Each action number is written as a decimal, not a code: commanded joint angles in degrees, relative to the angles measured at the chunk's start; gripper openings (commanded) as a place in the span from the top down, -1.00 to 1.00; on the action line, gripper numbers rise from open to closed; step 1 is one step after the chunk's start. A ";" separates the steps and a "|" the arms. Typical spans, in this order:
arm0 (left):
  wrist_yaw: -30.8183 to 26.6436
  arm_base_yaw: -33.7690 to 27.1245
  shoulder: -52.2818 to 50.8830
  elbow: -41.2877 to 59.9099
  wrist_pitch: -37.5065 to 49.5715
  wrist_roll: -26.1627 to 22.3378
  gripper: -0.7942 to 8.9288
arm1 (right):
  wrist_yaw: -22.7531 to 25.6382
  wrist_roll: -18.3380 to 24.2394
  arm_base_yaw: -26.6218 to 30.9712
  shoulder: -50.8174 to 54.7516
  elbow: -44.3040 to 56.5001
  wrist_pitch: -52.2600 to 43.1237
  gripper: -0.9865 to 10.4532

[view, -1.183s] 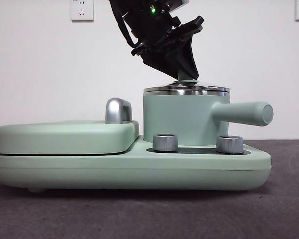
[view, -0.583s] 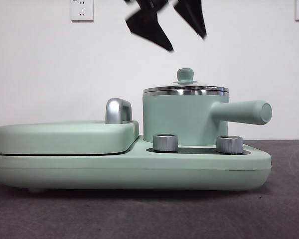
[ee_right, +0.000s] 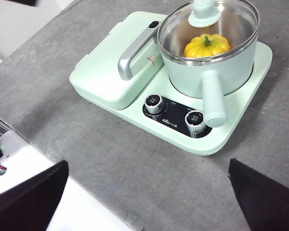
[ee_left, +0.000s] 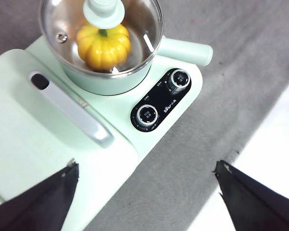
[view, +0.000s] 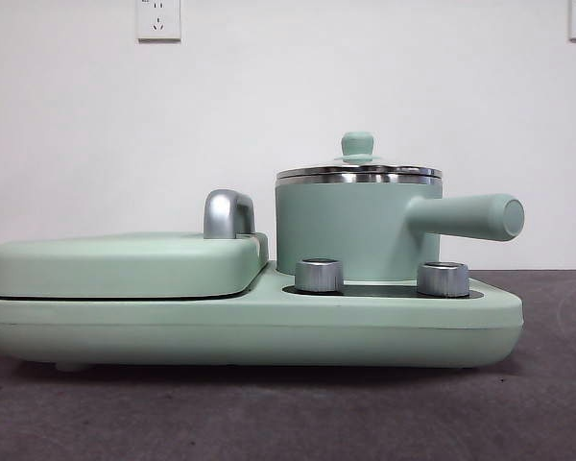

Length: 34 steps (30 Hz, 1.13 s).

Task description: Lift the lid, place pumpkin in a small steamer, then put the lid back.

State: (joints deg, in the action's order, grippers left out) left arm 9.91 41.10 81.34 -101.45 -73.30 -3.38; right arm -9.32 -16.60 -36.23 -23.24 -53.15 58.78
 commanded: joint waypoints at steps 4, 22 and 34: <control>0.20 0.37 -16.09 16.81 8.48 4.26 -0.11 | -0.48 -0.35 -0.42 -0.28 -0.31 -3.61 -0.11; -1.42 0.37 -51.58 46.73 22.21 15.02 0.81 | -1.31 -0.11 -0.39 -0.33 -0.31 -5.62 0.84; -1.38 0.39 -51.80 46.71 21.99 14.99 0.82 | -1.20 -0.02 -0.39 -0.24 -0.33 -6.14 0.78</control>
State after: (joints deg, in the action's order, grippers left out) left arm 8.82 41.12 29.28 -54.26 -51.66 11.44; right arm -10.52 -16.71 -36.23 -23.24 -53.12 53.30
